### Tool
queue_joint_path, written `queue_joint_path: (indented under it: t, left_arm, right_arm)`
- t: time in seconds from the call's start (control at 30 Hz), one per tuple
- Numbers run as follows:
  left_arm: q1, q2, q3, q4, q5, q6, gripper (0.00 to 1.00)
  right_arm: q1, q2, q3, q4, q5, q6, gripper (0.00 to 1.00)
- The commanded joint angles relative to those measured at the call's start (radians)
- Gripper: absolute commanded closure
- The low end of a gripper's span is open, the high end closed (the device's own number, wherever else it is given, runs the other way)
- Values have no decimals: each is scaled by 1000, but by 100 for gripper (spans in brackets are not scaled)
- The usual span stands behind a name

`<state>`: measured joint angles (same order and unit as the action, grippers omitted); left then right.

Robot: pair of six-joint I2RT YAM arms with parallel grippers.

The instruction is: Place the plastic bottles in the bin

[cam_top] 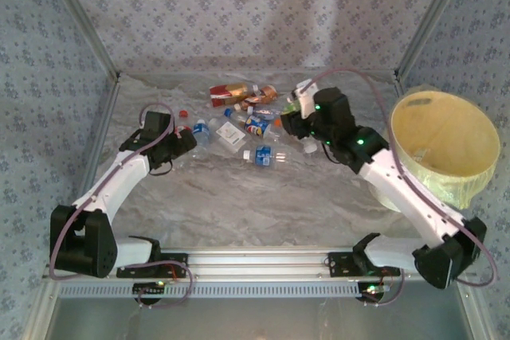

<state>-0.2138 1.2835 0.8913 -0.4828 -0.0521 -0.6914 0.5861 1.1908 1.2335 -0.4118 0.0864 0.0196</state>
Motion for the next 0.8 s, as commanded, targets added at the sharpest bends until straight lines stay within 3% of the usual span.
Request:
queue_joint_path:
  t: [0.0, 0.17, 0.43, 0.77]
  left_arm:
    - [4, 8, -7, 9, 12, -11, 2]
    - [2, 16, -7, 18, 18, -15, 2]
    - [1, 20, -5, 27, 21, -16, 2]
    - [1, 23, -1, 30, 24, -12, 2]
  right_arm:
    - [-55, -79, 23, -19, -33, 39, 53]
    - [-150, -172, 77, -57, -10, 25, 53]
    - [-291, -199, 232, -165, 238, -16, 53]
    - [-643, -225, 243, -160, 212, 16, 52]
